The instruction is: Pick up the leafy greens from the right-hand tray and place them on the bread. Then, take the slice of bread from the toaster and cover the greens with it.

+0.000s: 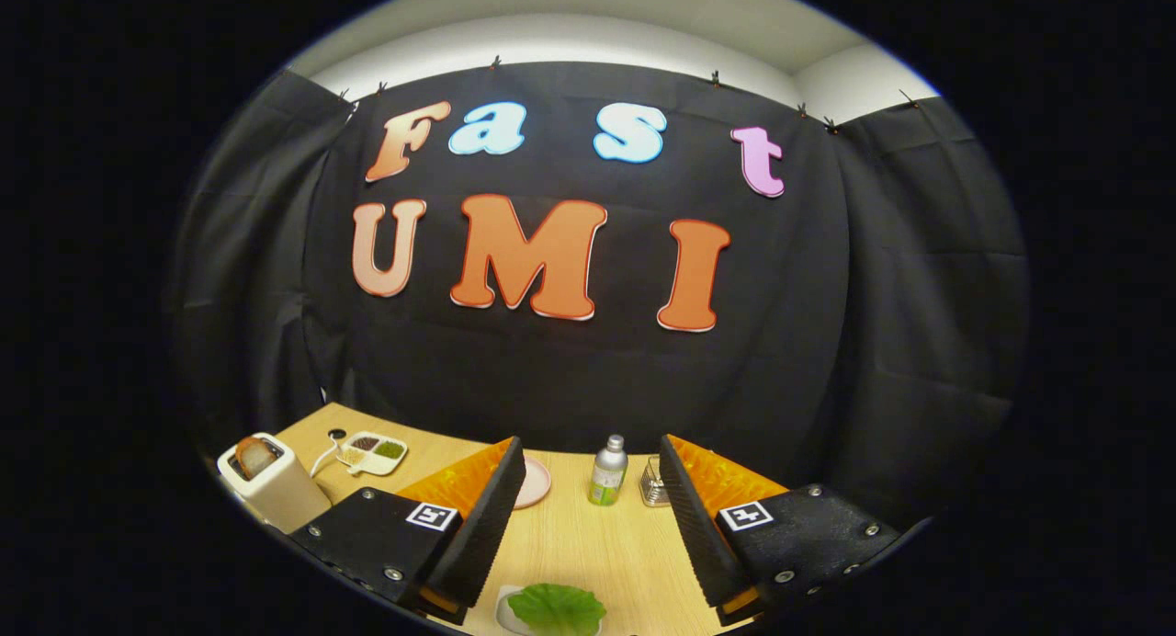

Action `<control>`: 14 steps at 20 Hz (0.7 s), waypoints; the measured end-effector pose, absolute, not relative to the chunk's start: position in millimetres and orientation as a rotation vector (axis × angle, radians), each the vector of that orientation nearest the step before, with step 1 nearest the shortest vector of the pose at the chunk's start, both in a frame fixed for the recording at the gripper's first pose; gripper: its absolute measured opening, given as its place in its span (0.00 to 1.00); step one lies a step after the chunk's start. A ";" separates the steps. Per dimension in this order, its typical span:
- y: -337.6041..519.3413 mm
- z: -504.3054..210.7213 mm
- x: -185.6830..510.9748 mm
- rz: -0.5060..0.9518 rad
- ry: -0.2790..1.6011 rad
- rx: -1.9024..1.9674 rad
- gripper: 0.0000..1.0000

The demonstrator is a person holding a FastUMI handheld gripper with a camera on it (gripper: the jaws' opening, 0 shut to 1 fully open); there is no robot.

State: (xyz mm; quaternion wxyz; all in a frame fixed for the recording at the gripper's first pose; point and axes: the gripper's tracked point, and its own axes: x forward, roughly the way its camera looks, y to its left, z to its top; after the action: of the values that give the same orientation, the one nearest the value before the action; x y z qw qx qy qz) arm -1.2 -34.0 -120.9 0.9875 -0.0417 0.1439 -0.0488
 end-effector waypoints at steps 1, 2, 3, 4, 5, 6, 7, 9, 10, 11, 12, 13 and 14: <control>-34.0 -134.9 -1.7 -0.095 0.323 -0.108 0.88; -32.2 -150.3 -4.4 -0.085 0.357 -0.130 0.88; -28.9 -163.3 -6.7 -0.069 0.387 -0.144 0.88; -25.5 -176.7 -8.3 -0.053 0.421 -0.155 0.88; -21.5 -190.7 -11.6 -0.029 0.455 -0.160 0.89; -16.7 -206.6 -14.5 -0.007 0.495 -0.163 0.89; -11.8 -224.0 -18.9 0.026 0.543 -0.160 0.89; -9.1 -260.7 -28.3 0.050 0.653 -0.147 0.89; -9.9 -275.7 -33.1 0.058 0.700 -0.130 0.89; -9.4 -289.4 -36.7 0.067 0.743 -0.124 0.89; -8.9 -304.0 -41.2 0.079 0.782 -0.127 0.89; -7.1 -316.6 -45.2 0.093 0.818 -0.136 0.89; -5.1 -328.2 -49.4 0.105 0.851 -0.143 0.89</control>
State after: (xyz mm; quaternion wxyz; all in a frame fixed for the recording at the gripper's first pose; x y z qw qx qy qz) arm -49.4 -5.1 -328.2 0.9071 -0.0693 0.4121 0.0509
